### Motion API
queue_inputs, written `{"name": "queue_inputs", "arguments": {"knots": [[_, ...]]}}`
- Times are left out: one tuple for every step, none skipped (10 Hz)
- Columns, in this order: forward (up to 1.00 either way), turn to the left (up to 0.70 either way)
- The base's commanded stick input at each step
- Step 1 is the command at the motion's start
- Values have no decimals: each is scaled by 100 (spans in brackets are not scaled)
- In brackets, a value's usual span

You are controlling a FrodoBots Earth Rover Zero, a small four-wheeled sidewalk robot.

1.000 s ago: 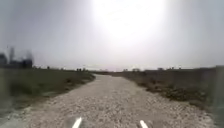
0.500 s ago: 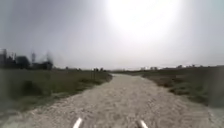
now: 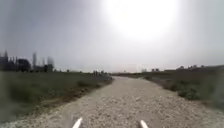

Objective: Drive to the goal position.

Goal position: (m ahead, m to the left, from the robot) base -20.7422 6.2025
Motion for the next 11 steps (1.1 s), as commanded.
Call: {"name": "queue_inputs", "arguments": {"knots": [[67,0],[51,0],[15,0],[0,0],[0,0],[0,0],[0,0],[0,0],[0,0],[0,0],[0,0]]}}
